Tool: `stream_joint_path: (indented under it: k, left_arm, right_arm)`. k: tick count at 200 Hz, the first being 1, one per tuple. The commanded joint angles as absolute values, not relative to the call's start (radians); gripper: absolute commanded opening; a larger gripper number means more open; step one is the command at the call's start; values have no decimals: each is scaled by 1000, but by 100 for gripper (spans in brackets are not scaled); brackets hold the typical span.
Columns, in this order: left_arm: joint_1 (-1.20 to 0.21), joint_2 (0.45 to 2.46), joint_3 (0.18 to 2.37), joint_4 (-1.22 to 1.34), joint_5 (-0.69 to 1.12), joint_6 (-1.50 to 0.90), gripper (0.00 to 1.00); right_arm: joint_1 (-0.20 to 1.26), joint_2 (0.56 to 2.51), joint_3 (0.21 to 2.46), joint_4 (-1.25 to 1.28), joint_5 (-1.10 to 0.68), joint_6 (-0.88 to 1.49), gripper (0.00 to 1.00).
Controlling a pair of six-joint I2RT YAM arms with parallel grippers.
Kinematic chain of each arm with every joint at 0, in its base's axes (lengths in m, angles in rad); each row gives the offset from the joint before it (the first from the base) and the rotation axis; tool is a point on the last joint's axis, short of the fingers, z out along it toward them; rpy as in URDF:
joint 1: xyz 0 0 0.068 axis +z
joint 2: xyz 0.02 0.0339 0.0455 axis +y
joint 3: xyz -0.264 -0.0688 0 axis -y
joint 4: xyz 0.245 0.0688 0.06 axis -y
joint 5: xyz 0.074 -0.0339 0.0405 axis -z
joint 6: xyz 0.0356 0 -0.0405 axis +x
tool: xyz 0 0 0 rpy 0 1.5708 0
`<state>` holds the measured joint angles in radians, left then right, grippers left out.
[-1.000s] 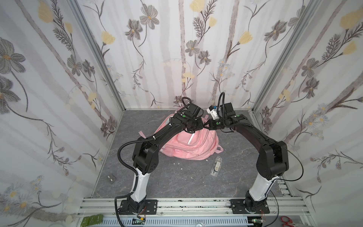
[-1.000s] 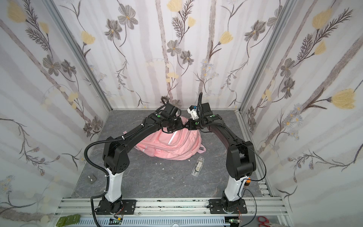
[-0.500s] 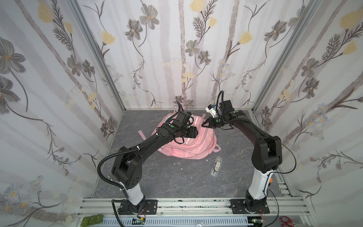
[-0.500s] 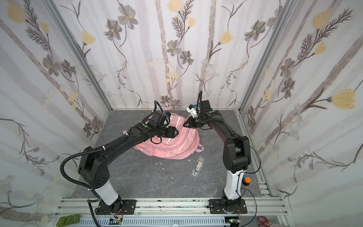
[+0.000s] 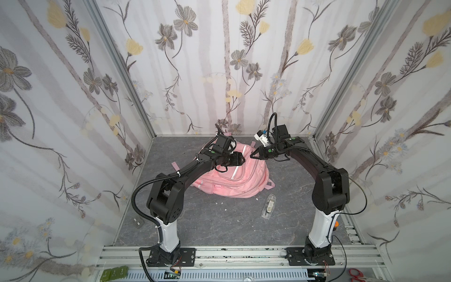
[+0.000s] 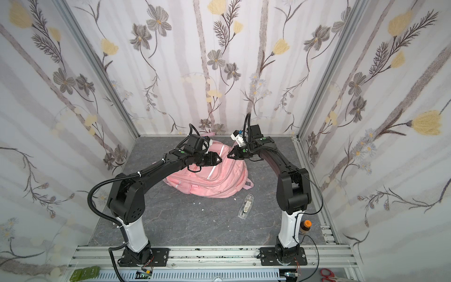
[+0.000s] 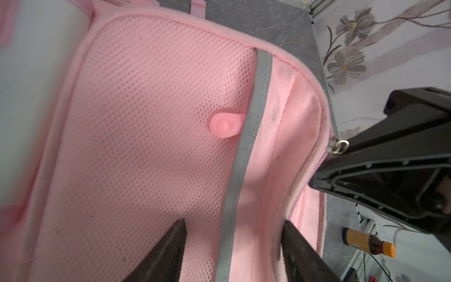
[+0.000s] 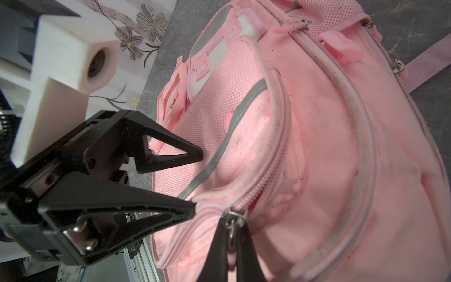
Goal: Pack books, pencil case, and school supplies into a backpack
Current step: Unzip the student bag at the top-center of the table.
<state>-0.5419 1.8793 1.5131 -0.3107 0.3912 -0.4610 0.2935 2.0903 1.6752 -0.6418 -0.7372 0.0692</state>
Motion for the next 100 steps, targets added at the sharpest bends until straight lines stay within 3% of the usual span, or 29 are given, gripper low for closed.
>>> stream_joint_path:
  k: [1,49,76,100]
  left_arm:
    - [-529,1921,1541,-176,454,-526,63]
    - [-524,2000,1561,-127,615,-598,53]
    - [-508,1966,1483,-52,620,-638,31]
    - [-488,1931,1397,12,611,-682,26]
  right_arm:
    - [296,2092,1686,-661,-826,35,0]
    - [296,2098,1703,-682,-845,8,0]
    - [296,2101,1703,-684,-843,0,0]
    - [295,2105,1708,-686,-843,-4,0]
